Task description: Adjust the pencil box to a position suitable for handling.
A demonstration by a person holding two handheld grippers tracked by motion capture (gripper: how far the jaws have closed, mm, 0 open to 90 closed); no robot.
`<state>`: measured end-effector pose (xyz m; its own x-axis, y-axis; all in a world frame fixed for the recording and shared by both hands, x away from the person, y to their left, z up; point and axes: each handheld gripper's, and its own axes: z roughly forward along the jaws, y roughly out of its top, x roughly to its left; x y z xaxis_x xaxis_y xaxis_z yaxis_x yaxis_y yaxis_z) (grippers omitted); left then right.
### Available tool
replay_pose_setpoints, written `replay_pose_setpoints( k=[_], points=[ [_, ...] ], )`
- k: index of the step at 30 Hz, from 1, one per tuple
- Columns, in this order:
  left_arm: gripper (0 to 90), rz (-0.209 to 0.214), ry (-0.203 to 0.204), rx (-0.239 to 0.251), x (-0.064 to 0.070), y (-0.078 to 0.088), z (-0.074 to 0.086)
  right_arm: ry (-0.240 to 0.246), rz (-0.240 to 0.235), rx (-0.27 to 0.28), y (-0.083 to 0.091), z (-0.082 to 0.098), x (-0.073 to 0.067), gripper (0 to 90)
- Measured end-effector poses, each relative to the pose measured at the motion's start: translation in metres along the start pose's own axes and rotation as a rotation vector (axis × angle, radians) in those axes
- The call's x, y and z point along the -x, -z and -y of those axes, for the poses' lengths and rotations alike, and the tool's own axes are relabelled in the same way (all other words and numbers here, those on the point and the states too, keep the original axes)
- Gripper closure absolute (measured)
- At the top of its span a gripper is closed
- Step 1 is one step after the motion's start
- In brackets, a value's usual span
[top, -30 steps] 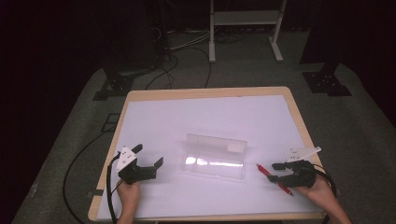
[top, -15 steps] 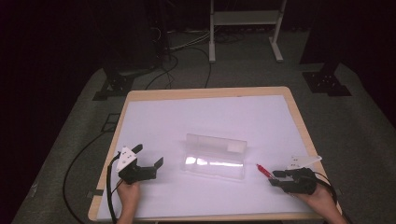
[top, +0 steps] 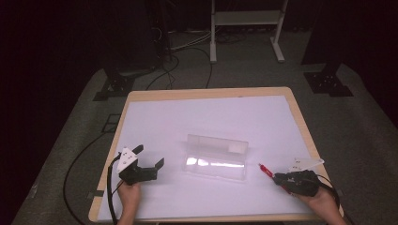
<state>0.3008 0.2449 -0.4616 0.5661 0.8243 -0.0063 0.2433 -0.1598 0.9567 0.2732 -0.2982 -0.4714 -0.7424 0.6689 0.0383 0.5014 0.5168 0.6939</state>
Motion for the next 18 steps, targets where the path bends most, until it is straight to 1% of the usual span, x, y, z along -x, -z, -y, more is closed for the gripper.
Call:
replay_pose_setpoints(
  k=[5,6,11,13,14,18],
  points=[
    [0.0,0.001,0.0,-0.001,-0.0001,0.0002,-0.0001,-0.022,0.002,-0.012,0.0004,-0.0015,-0.0001,76.5],
    [0.0,0.001,0.0,-0.001,-0.0001,0.0002,0.0,-0.036,-0.001,-0.011,0.0008,-0.0014,0.0004,77.0],
    [0.0,0.001,0.0,0.0,-0.0002,0.0002,0.0,-0.051,0.001,-0.007,0.0011,-0.0009,-0.0005,77.9],
    [0.0,0.001,0.001,0.0,-0.0002,0.0002,0.0,-0.05,0.003,-0.009,0.0011,-0.0009,-0.0016,78.1],
    [0.0,0.001,0.001,0.0,-0.0002,0.0002,0.0,-0.042,0.009,-0.009,0.0009,-0.0011,-0.0025,78.0],
    [0.0,0.001,0.002,0.003,0.0002,0.0001,-0.0001,-0.023,0.044,-0.01,0.0005,-0.0008,-0.0082,78.0]
  ],
)
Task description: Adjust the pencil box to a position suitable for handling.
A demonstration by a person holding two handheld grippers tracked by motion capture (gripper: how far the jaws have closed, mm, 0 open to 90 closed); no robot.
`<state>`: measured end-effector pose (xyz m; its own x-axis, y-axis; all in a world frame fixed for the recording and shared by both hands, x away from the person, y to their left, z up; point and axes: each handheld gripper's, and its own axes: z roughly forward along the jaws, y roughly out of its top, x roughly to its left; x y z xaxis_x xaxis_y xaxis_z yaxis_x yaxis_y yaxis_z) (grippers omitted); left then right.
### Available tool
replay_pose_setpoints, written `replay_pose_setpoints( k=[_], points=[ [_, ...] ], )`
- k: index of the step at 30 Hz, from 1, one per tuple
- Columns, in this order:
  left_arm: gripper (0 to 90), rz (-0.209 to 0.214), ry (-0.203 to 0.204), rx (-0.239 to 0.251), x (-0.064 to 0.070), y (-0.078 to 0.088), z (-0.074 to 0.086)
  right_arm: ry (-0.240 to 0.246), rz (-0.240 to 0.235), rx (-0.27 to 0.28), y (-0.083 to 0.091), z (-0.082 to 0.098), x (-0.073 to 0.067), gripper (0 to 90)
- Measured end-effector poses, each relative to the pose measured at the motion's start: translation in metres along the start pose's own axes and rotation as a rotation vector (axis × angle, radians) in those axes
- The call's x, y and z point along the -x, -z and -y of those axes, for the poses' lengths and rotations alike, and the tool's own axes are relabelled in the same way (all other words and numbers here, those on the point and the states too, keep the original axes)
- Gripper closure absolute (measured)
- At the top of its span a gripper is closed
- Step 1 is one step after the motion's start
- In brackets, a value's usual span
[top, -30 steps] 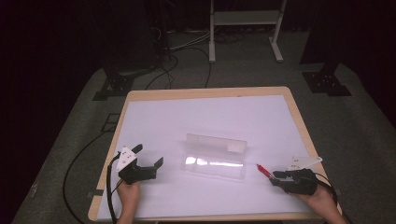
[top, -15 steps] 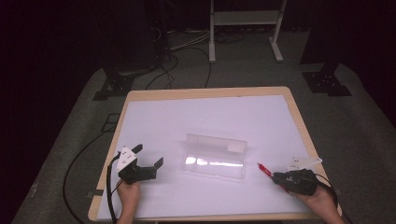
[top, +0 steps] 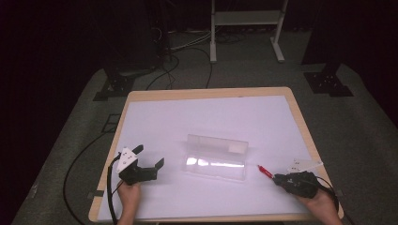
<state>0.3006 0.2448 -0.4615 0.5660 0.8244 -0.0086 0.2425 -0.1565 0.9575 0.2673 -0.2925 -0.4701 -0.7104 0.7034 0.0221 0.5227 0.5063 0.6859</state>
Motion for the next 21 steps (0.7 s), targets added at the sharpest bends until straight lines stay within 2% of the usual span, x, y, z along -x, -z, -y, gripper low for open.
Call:
replay_pose_setpoints(
  k=[3,9,14,21],
  points=[
    [0.0,0.0,-0.001,0.0,0.0,0.0,0.0,0.004,0.017,-0.001,0.0,0.0,-0.003,78.7],
    [0.0,0.0,-0.002,-0.002,0.0,0.0,0.0,-0.03,0.005,0.008,0.002,0.002,0.002,79.0],
    [0.0,-0.001,-0.004,-0.002,0.0,0.0,0.0,-0.057,-0.013,0.036,0.011,0.002,0.006,78.9],
    [0.0,0.0,-0.003,-0.002,0.0,0.0,0.0,-0.033,-0.035,0.071,0.026,-0.011,0.002,78.9]
  ],
)
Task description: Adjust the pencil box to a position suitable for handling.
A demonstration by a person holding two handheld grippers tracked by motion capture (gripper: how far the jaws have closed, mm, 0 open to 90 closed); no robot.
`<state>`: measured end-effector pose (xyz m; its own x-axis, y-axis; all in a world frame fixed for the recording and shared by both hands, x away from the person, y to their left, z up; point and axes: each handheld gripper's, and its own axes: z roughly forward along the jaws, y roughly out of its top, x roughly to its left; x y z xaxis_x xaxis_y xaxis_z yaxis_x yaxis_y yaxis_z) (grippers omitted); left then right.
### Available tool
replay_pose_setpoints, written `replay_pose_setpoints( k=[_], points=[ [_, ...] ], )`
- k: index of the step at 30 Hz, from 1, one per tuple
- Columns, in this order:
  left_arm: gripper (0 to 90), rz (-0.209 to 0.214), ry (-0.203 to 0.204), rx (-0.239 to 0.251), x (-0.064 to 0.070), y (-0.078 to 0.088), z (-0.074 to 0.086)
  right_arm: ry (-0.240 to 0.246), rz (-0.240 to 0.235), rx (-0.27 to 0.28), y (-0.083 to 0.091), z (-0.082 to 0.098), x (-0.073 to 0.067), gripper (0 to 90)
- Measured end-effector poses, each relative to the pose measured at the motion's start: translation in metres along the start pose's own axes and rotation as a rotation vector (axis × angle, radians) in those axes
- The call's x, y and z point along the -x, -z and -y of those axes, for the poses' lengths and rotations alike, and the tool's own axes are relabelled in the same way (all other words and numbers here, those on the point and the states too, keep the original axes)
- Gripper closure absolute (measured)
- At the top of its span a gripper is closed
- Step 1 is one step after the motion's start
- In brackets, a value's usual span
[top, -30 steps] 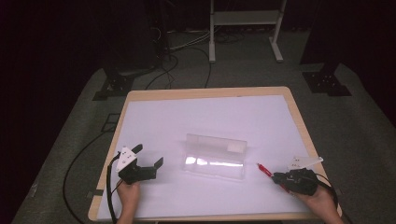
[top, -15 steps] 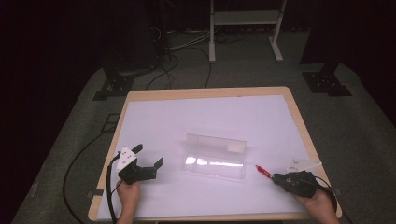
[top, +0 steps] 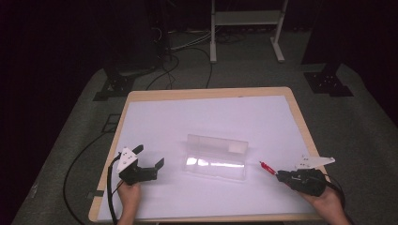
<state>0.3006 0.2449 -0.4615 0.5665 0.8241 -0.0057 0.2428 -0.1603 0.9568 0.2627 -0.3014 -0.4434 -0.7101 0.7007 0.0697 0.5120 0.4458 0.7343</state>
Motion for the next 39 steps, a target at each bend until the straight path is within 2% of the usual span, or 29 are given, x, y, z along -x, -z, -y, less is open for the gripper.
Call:
replay_pose_setpoints(
  k=[14,31,39],
  points=[
    [0.0,-0.001,0.002,0.0,0.0,0.0,0.0,0.037,-0.071,0.032,0.007,-0.028,-0.008,78.9],
    [0.0,0.001,0.004,0.003,-0.001,0.0,0.0,0.098,-0.109,0.043,0.003,-0.054,-0.018,78.9],
    [0.0,0.002,0.006,0.007,-0.001,0.0,0.0,0.103,-0.127,0.052,0.002,-0.064,-0.02,78.9]
  ],
)
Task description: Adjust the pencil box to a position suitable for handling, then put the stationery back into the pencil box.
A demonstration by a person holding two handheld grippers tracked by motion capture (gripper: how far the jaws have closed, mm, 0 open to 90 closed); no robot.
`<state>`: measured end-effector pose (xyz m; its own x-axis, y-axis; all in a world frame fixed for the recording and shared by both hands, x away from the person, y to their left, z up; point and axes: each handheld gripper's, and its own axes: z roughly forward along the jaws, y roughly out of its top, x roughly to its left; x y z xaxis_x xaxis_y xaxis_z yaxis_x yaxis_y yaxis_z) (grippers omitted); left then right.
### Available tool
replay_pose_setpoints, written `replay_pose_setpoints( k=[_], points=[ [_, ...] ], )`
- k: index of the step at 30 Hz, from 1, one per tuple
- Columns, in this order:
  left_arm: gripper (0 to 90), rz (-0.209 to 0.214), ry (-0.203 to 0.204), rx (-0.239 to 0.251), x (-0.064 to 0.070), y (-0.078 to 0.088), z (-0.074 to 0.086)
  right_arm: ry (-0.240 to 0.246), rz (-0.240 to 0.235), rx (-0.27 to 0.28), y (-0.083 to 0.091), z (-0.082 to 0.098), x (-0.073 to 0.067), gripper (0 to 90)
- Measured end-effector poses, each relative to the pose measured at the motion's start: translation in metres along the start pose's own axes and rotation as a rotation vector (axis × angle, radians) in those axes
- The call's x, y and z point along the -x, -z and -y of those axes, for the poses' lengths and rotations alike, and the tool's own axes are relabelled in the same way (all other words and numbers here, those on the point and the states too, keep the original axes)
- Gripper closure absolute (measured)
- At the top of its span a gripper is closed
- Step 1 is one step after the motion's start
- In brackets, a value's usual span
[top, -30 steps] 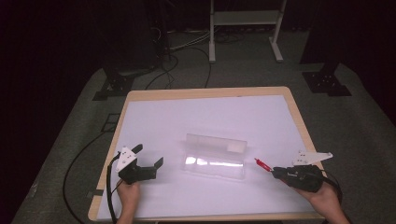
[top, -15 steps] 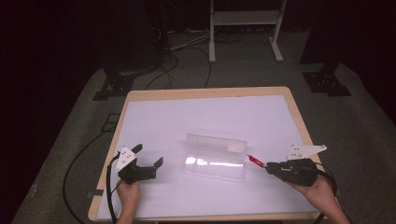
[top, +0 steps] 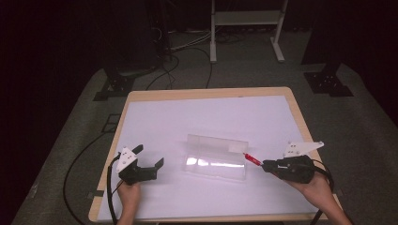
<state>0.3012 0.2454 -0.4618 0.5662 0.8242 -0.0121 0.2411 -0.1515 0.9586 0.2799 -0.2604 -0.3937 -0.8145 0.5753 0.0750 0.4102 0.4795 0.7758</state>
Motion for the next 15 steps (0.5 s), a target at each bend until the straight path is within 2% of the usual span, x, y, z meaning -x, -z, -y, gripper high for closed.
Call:
replay_pose_setpoints(
  k=[10,15],
  points=[
    [0.0,0.002,0.0,0.001,0.0,0.0,0.0,0.055,-0.023,-0.004,-0.008,-0.023,-0.006,78.9],
    [0.0,0.001,-0.005,-0.002,0.0,0.0,0.0,0.061,-0.041,0.003,-0.013,-0.031,-0.008,78.9]
  ],
)
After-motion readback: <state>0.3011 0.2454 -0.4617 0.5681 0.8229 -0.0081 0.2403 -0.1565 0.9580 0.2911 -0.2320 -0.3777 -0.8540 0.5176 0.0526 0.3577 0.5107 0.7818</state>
